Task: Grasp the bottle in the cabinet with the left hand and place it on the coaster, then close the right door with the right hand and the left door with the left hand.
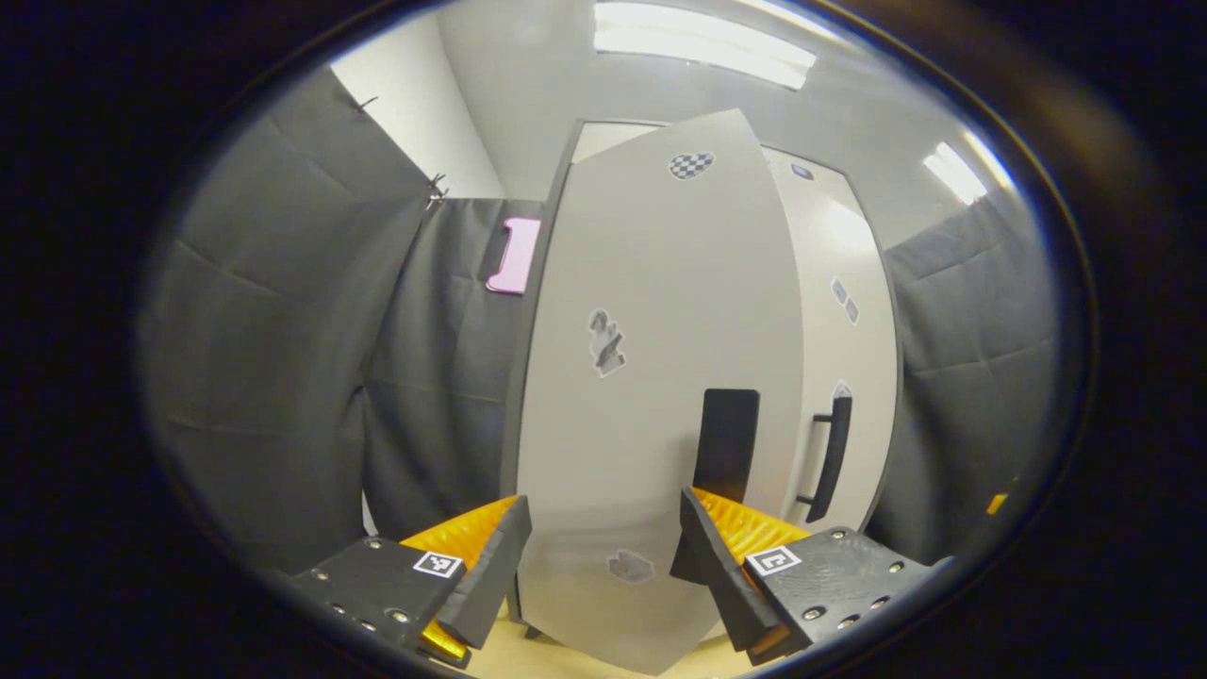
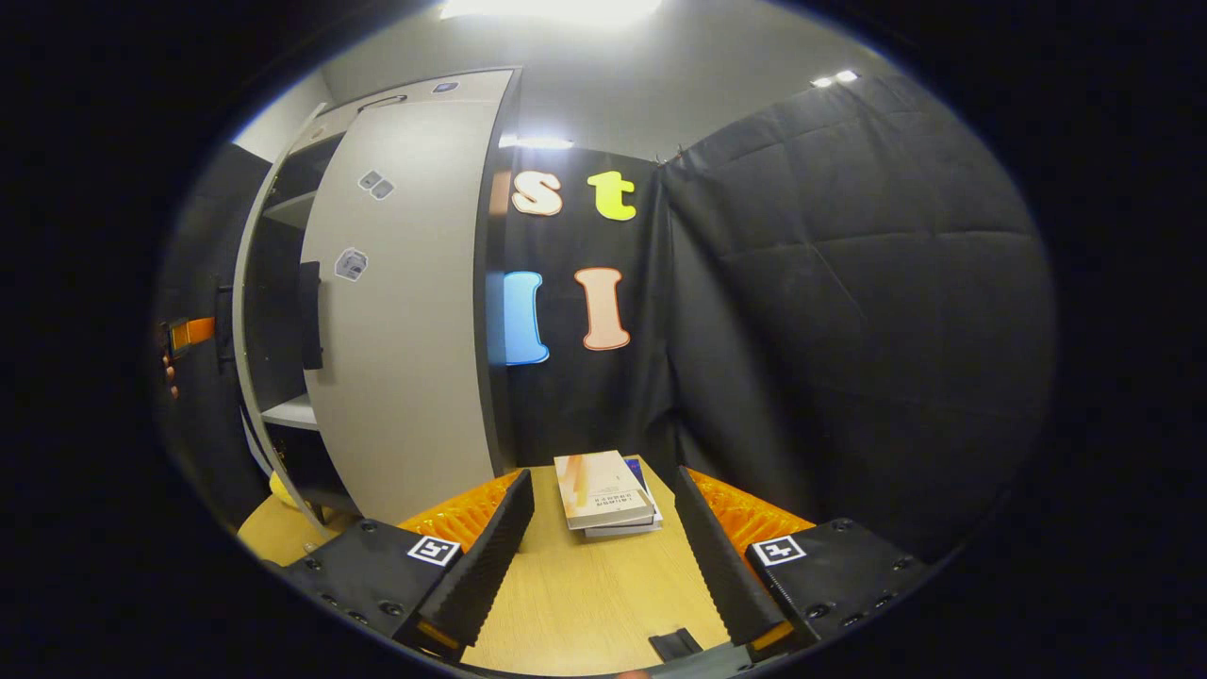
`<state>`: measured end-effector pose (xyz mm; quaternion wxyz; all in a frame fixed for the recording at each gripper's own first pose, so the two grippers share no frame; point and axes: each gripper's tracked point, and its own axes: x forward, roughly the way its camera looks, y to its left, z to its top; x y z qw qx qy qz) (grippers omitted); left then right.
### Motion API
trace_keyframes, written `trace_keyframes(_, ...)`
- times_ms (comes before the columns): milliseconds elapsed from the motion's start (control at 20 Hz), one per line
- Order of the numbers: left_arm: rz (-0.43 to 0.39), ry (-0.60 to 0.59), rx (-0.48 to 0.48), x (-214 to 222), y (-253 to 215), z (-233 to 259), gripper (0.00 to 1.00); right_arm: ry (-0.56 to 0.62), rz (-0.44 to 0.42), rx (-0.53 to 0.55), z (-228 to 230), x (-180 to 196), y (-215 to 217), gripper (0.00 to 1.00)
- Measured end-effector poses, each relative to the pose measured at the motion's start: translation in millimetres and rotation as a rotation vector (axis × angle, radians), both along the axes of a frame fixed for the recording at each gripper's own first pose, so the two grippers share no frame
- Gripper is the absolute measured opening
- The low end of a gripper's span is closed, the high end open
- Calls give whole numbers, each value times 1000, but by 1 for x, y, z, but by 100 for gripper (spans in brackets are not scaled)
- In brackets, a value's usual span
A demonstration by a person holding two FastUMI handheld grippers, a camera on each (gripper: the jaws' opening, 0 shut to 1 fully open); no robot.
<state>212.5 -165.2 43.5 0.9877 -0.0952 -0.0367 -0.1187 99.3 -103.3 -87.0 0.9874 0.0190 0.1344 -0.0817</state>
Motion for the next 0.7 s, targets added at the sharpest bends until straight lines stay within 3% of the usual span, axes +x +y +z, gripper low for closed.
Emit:
trace_keyframes(400, 1, -17, 47, 1, -10, 4, 94, -6, 6, 8, 2, -10, -1, 96)
trace_keyframes(700, 43, -32, 90, -17, -9, 11, 94, -63, 114, 17, 20, -6, 22, 96)
